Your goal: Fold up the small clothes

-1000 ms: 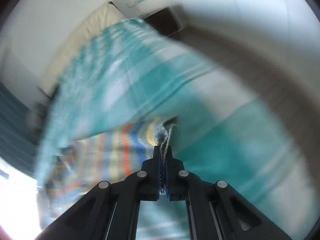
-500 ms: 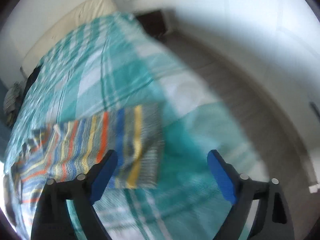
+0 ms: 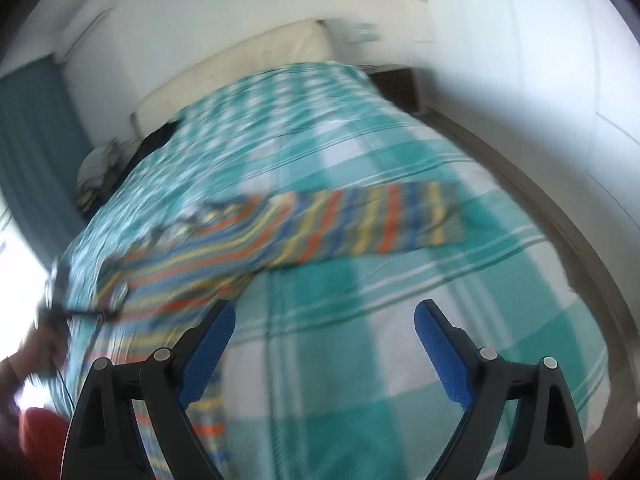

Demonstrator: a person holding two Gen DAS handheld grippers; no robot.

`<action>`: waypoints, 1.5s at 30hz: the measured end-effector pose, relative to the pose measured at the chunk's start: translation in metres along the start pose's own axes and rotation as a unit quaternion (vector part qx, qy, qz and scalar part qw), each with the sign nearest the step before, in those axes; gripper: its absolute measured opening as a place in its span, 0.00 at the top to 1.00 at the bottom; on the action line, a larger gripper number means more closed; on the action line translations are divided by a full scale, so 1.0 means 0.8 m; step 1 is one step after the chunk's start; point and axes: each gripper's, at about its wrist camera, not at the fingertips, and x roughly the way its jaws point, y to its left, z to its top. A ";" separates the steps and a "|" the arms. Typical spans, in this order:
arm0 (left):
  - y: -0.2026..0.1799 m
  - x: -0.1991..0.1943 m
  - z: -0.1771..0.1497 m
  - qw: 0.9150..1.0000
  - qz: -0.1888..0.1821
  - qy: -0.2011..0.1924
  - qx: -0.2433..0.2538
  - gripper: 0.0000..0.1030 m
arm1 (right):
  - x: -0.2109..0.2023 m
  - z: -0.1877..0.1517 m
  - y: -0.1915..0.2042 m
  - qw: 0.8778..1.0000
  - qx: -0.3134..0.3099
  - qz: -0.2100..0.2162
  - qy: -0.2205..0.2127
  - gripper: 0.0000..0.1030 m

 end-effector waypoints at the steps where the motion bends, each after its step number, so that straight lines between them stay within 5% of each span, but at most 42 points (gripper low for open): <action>1: 0.021 -0.019 0.002 1.000 0.003 -0.021 -0.023 0.95 | -0.003 -0.013 0.010 1.000 -0.016 0.003 0.002 0.12; 3: 0.076 -0.058 0.004 0.994 0.023 -0.059 -0.084 0.95 | 0.002 -0.026 0.023 0.999 -0.040 0.005 0.017 0.12; 5: 0.149 -0.084 -0.001 0.981 0.075 -0.082 -0.160 0.96 | 0.007 -0.028 0.029 0.998 -0.056 0.008 0.018 0.12; 9: 0.242 -0.064 -0.017 0.955 0.198 -0.046 -0.214 0.97 | 0.022 -0.032 0.029 0.998 -0.051 0.008 0.030 0.12; 22: 0.263 0.003 -0.027 0.947 0.250 0.021 -0.200 0.94 | 0.041 -0.049 0.032 0.996 -0.063 -0.018 0.069 0.12; 24: 0.258 -0.004 -0.025 0.946 0.265 0.028 -0.183 0.78 | 0.040 -0.049 0.032 0.995 -0.062 -0.019 0.072 0.12; 26: 0.259 -0.029 -0.031 0.938 0.290 0.039 -0.186 0.21 | 0.036 -0.043 0.031 0.995 -0.063 -0.016 0.075 0.12; 28: 0.247 -0.078 -0.041 0.936 0.305 -0.010 -0.174 0.18 | 0.031 -0.031 0.027 0.994 -0.073 -0.019 0.075 0.12; 30: 0.227 -0.111 -0.032 0.951 0.273 -0.052 -0.137 0.13 | 0.034 -0.014 0.025 0.993 -0.084 -0.018 0.075 0.09; 31: 0.211 -0.118 -0.016 0.965 0.229 -0.064 -0.111 0.10 | 0.041 0.001 0.027 0.993 -0.091 -0.016 0.076 0.09; 32: 0.193 -0.115 0.005 0.980 0.173 -0.060 -0.084 0.08 | 0.052 0.015 0.029 0.992 -0.100 -0.011 0.077 0.09; 35: 0.133 -0.074 0.066 0.998 0.057 -0.038 -0.012 0.08 | 0.110 0.079 0.057 0.987 -0.131 0.029 0.087 0.09; 38: 0.071 -0.015 0.117 0.997 0.031 -0.021 0.069 0.08 | 0.182 0.137 0.089 0.981 -0.148 0.079 0.099 0.09; 45: 0.020 0.108 0.192 0.986 0.077 0.026 0.147 0.05 | 0.340 0.207 0.149 0.959 -0.183 0.122 0.178 0.09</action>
